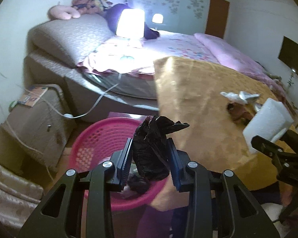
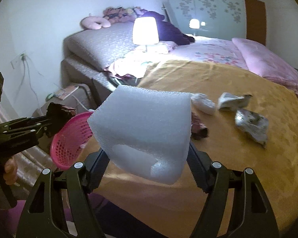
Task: Collect trash
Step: 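Carry the black bag and foam block over the pink basket with both tools, then open left tool dropping black bag while right tool drops foam block into basket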
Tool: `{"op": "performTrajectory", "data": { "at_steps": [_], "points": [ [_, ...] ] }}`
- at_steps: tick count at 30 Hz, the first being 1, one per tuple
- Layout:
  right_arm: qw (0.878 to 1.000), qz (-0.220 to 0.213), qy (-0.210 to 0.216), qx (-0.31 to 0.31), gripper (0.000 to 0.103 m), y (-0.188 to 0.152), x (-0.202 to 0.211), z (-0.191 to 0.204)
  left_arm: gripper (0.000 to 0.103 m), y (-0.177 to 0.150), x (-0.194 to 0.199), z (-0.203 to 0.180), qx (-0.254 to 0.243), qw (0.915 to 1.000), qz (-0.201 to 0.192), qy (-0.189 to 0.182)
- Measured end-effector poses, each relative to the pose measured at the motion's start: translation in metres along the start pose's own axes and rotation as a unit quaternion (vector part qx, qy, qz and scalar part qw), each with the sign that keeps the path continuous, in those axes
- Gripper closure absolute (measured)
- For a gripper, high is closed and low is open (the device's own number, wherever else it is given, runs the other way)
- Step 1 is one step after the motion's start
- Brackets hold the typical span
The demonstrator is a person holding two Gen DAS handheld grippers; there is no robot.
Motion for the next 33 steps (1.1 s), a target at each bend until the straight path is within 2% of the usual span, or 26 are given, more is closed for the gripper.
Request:
{"op": "performTrajectory", "data": {
  "at_steps": [7, 28, 33],
  "points": [
    [1.0, 0.009, 0.02, 0.02, 0.032, 0.01, -0.014, 0.027, 0.07, 0.0, -0.001, 0.022, 0.014, 0.9994, -0.007, 0.032],
    [0.996, 0.042, 0.063, 0.044, 0.033, 0.022, -0.051, 0.074, 0.07, -0.008, -0.02, 0.053, 0.049, 0.9969, 0.015, 0.06],
    [0.994, 0.055, 0.079, 0.046, 0.033, 0.025, -0.066, 0.088, 0.07, -0.011, -0.028, 0.067, 0.07, 0.9947, 0.026, 0.07]
  ]
}}
Point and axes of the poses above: each gripper's, at about its wrist camera, not at the fingertips, and x roughly against the way its jaws point, z to its left, y to its top, the point moved 5 cm from there along -x, roughly the way its jaws point, and after that the axes turned 4 degrees about -z, right-handed, at the moved point
